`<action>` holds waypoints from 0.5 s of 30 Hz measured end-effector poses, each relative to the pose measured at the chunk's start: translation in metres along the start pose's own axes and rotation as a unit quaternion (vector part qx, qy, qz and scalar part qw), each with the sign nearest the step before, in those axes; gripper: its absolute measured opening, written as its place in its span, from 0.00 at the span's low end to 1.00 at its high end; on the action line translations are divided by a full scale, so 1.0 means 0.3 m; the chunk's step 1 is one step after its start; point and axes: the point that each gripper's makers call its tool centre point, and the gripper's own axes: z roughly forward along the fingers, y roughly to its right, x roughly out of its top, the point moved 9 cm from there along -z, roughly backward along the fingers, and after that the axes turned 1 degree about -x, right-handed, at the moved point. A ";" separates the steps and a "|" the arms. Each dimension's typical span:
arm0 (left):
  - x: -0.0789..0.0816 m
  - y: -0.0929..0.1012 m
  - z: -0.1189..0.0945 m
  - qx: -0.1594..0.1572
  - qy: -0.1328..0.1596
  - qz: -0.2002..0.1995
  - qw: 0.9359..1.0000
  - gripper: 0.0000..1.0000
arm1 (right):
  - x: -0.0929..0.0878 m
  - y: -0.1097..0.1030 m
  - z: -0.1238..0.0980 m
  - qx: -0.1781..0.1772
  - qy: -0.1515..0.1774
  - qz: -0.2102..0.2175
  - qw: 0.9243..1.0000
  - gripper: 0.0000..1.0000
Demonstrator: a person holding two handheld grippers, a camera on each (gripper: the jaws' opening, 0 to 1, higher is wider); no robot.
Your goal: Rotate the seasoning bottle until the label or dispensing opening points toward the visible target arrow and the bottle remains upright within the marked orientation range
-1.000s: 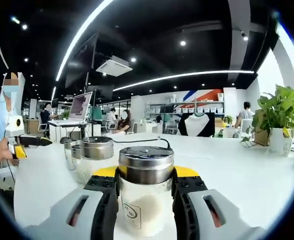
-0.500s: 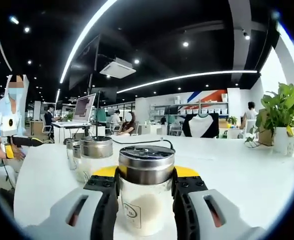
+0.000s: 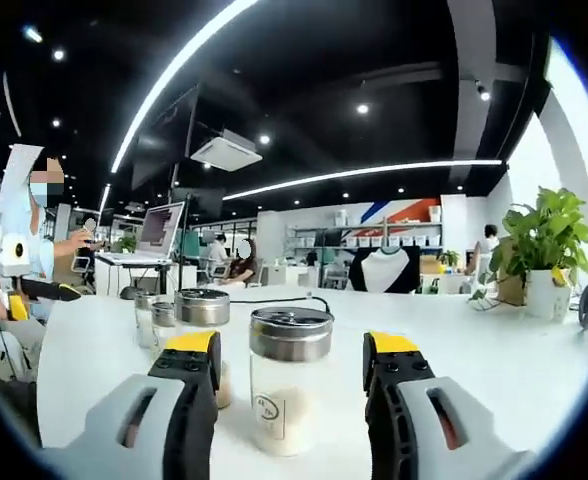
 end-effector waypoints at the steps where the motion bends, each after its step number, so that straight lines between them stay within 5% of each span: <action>1: -0.006 -0.003 0.000 0.001 -0.001 -0.002 1.000 1.00 | -0.004 -0.016 -0.029 -0.007 -0.005 -0.002 1.000 0.57; 9: -0.028 -0.005 -0.005 0.003 0.002 -0.003 1.000 1.00 | -0.033 -0.146 -0.160 0.005 -0.027 -0.048 0.998 0.66; 15: -0.038 -0.004 -0.010 0.003 -0.007 -0.013 1.000 1.00 | -0.047 -0.243 -0.218 0.008 -0.020 -0.029 0.999 0.73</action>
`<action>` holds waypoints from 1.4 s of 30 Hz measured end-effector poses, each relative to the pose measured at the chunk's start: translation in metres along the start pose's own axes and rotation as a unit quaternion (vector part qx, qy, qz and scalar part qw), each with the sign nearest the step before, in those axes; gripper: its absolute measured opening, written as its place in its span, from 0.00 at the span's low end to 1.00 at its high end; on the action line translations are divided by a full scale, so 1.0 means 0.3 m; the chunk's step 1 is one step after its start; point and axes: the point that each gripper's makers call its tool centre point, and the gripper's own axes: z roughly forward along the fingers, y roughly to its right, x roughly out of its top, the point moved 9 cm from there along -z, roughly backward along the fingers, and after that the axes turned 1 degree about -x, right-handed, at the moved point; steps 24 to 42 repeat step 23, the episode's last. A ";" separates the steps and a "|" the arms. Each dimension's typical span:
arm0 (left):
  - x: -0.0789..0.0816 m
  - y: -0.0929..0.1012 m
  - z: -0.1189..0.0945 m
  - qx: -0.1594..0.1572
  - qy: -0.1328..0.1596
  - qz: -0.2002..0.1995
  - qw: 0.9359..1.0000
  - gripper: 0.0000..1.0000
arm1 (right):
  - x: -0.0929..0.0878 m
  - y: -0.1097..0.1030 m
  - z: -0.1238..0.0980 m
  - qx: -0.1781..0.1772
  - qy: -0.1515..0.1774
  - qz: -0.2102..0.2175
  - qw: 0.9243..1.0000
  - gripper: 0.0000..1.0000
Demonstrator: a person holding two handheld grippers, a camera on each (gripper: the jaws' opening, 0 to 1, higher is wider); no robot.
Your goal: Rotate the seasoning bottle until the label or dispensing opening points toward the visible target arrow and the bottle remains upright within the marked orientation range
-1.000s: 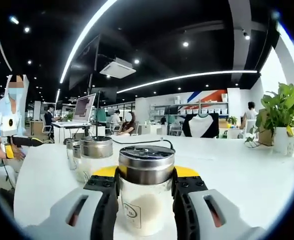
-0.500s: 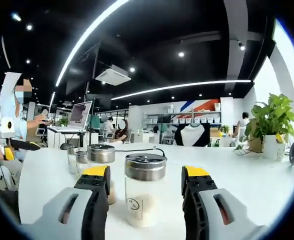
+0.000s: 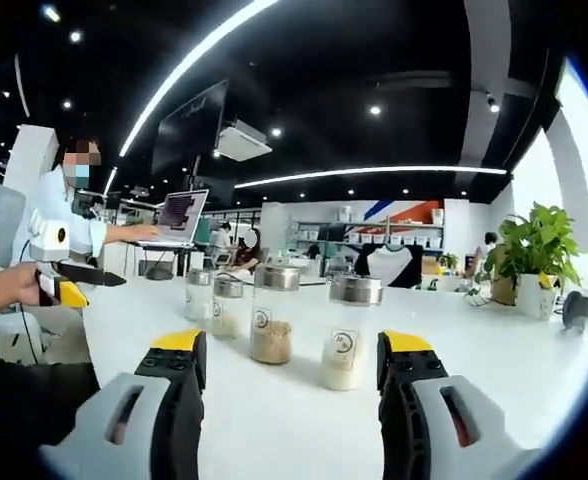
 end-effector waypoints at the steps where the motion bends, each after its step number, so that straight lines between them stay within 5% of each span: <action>1: 0.001 0.001 0.000 0.000 0.002 0.000 1.000 1.00 | -0.006 -0.018 -0.007 0.000 0.000 0.004 1.000 0.76; 13: 0.005 0.024 0.020 -0.004 0.017 0.020 1.000 1.00 | -0.087 -0.086 0.016 -0.009 0.000 0.029 1.000 0.92; 17: -0.003 0.033 0.031 -0.006 0.011 0.012 1.000 1.00 | -0.067 -0.094 0.018 -0.016 0.013 0.025 0.999 0.98; 42: 0.002 0.028 0.029 -0.003 0.018 0.009 1.000 1.00 | -0.059 -0.109 0.017 -0.010 0.007 0.018 1.000 0.99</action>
